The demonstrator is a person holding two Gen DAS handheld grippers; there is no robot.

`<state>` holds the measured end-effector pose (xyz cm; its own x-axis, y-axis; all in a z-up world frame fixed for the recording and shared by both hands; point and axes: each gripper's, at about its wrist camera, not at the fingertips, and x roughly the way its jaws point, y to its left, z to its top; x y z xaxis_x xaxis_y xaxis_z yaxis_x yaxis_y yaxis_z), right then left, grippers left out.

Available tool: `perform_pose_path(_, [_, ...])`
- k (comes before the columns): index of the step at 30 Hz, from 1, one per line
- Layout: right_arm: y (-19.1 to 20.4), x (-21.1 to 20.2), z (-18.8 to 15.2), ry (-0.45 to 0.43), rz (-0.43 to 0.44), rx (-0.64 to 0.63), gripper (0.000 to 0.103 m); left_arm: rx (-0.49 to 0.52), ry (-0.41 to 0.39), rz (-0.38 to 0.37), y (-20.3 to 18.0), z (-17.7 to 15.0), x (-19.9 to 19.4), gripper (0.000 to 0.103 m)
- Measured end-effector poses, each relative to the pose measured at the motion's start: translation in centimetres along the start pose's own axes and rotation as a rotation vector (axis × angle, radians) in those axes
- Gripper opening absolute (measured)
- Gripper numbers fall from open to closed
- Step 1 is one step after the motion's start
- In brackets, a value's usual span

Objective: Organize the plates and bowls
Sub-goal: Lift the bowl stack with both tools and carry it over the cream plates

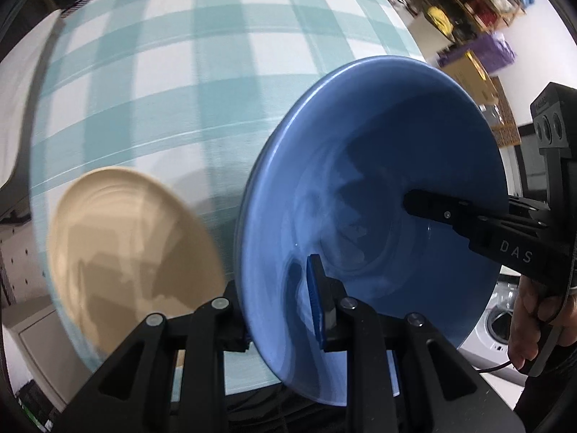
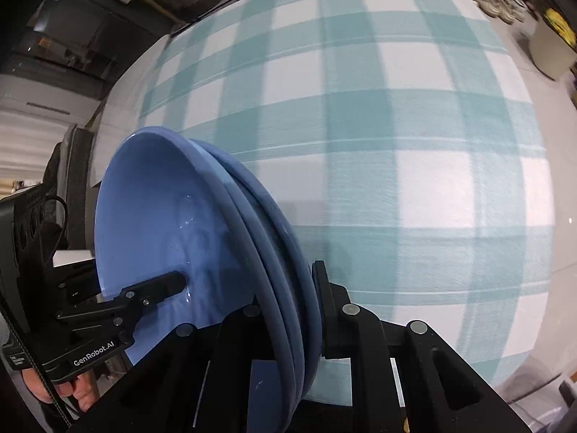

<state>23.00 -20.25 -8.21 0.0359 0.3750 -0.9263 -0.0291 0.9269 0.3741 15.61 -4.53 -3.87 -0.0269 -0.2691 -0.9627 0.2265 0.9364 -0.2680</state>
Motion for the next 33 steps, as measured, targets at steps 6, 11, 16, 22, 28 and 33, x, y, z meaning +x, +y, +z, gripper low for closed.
perform_pose_path(6, [4.9,0.8,0.9,0.014,0.040,-0.052,0.012,-0.064,-0.052,0.042,3.8,-1.5,-1.9,0.021])
perform_pose_path(11, [9.5,2.7,1.5,0.046,0.044,-0.116,0.012,-0.148,-0.073,0.044,8.3,-3.4,-2.8,0.021])
perform_pose_path(16, [13.2,4.8,1.7,0.079,0.056,-0.159,0.012,-0.208,-0.084,0.053,11.8,-4.9,-3.3,0.021])
perform_pose_path(22, [16.5,7.7,1.9,0.115,0.057,-0.202,0.012,-0.266,-0.089,0.064,15.4,-6.6,-3.4,0.022])
perform_pose_path(28, [18.2,10.0,1.8,0.130,0.032,-0.223,0.012,-0.289,-0.086,0.051,17.0,-7.4,-2.5,0.024])
perform_pose_path(33, [18.0,10.4,0.8,0.131,0.009,-0.230,0.012,-0.296,-0.075,0.030,17.4,-7.4,-1.1,0.024])
